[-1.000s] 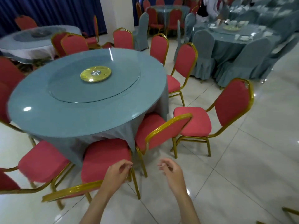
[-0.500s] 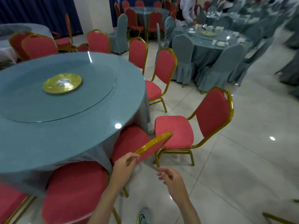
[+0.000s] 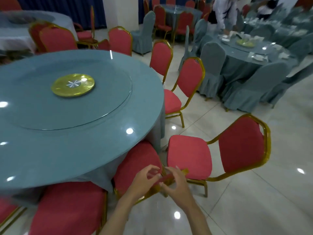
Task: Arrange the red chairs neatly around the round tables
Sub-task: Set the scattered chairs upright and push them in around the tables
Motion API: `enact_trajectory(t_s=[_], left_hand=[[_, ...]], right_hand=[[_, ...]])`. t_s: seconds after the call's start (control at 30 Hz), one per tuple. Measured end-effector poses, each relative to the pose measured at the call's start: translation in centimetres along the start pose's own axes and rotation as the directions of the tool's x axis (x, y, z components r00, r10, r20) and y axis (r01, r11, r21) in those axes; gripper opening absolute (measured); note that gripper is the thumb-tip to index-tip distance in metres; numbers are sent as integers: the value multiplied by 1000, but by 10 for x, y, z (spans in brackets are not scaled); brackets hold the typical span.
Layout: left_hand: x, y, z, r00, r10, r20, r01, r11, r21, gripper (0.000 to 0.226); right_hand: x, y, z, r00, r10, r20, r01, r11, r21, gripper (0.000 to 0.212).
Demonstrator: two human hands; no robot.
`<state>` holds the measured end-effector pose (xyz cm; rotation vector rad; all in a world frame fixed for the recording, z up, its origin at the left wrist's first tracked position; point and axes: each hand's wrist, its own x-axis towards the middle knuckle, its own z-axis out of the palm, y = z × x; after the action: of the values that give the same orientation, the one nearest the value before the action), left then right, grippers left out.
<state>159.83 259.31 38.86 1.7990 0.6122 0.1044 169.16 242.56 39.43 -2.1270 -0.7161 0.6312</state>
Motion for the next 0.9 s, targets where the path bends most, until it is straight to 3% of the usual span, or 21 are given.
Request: enact_trajectory(t_s=[0.1,0.2,0.27,0.37,0.4,0.57,0.67,0.73,0.8,0.9], left_hand=[[16,-4,10,1000,-28,-13,29,999,19,15],[27,-12,20,997,-75,-22,76,996,44,17],[34,-20,29,994,-108,-32,110,992,55,16],[39,-28,44,970,-225,-93,233,968,91,11],[40,-27,48,958,-262,-120,275,955,110,11],[19,-19,58,887,-268,-375,341,930,140,11],[-1,-18,72,813,-277,-512,437,872,222,37],[-11,-23,80,779,-205,-593,419,873,250,53],[-15,-29,88,760,-125,-637,386,876,289,57],[-20,-24,92,767,-126,-629,439,818,371,50]], right_hand=[[32,14,-1,975,51,217,-5,978,-210,90],[55,19,-9,902,64,426,118,914,-388,116],[71,28,-19,844,85,530,152,909,-387,103],[102,41,-46,744,62,665,242,903,-355,54],[112,47,-55,711,52,702,253,912,-323,49],[134,95,-60,669,-66,740,270,949,-160,59],[141,119,-51,621,-145,770,313,947,-75,60],[142,121,-49,624,-168,763,322,945,-55,60],[143,125,-49,630,-186,754,331,943,-43,55],[141,116,-54,621,-173,764,350,934,-73,53]])
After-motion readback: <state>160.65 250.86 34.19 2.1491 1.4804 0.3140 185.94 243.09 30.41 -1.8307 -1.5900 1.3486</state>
